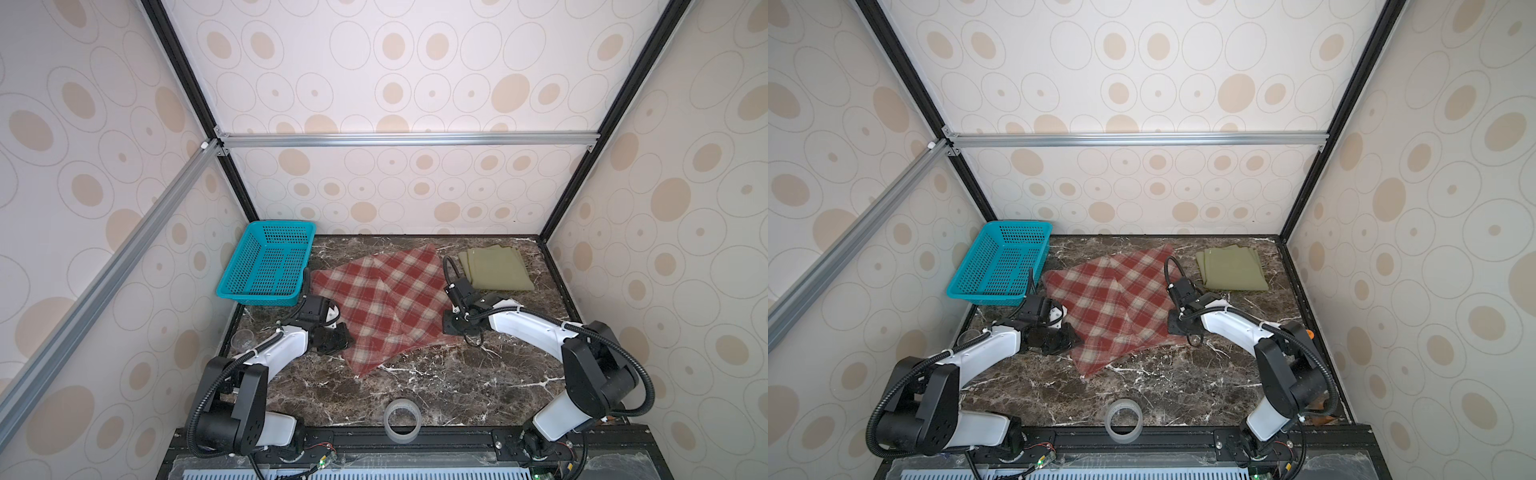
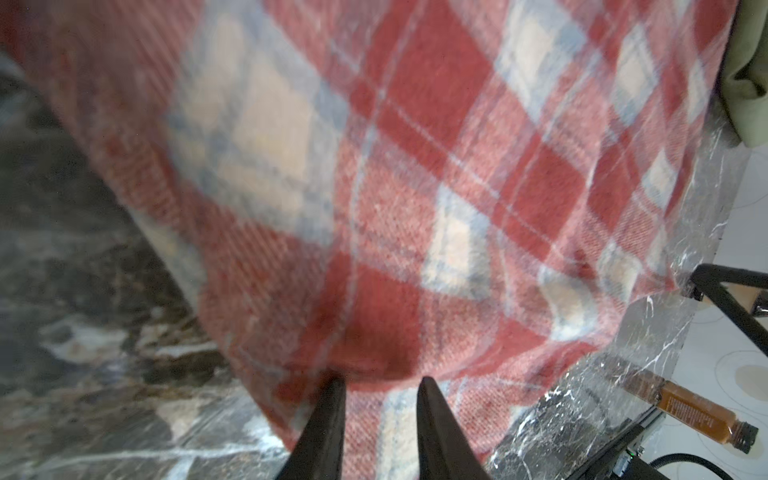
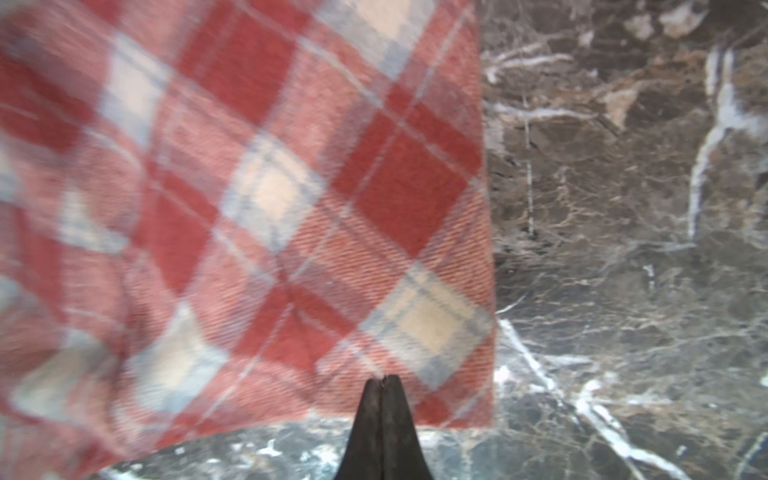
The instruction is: Fold and stack the skirts
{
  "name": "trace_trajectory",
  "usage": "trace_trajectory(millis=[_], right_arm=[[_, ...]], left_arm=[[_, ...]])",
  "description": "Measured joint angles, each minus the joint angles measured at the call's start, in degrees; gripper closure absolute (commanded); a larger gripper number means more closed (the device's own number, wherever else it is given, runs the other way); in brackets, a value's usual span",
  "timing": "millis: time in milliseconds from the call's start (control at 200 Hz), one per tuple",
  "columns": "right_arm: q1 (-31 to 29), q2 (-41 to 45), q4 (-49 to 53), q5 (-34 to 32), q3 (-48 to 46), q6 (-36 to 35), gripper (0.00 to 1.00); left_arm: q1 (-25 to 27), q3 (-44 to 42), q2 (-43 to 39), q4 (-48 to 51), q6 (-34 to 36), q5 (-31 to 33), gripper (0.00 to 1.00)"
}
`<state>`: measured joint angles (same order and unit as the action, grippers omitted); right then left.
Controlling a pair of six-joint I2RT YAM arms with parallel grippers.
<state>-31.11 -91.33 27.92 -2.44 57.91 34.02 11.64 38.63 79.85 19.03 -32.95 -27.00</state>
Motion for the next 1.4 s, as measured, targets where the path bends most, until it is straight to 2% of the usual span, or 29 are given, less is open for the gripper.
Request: trace_trajectory(millis=[375, 585, 765, 930, 1200, 1400], right_arm=[[0.9, -3.3, -3.8, 0.8, -5.8, 3.1, 1.0], [5.2, -3.5, -5.3, 1.4, -6.2, 2.5, 1.0], [10.3, -4.7, -6.7, 2.7, -5.3, 0.0, 1.0], [12.8, -9.4, -5.4, 2.8, 0.7, -2.0, 1.0], [12.6, -11.2, -4.3, 3.0, 3.7, -3.0, 1.0], [8.9, -3.6, -3.1, 3.1, -0.2, -1.5, 1.0]], left_arm=[[0.0, 1.0, 3.5, 0.2, 1.3, 0.3, 0.7], [0.5, 0.3, 4.1, -0.2, 1.3, 0.0, 0.7], [3.0, -0.5, 4.1, -0.3, 1.2, -0.5, 0.7], [7.0, -1.1, 3.7, -1.4, 0.2, -0.8, 0.7], [9.7, -2.4, 2.4, -2.5, -1.8, -0.5, 0.71], [11.4, -2.4, 2.8, -3.1, -2.4, -0.1, 0.71]])
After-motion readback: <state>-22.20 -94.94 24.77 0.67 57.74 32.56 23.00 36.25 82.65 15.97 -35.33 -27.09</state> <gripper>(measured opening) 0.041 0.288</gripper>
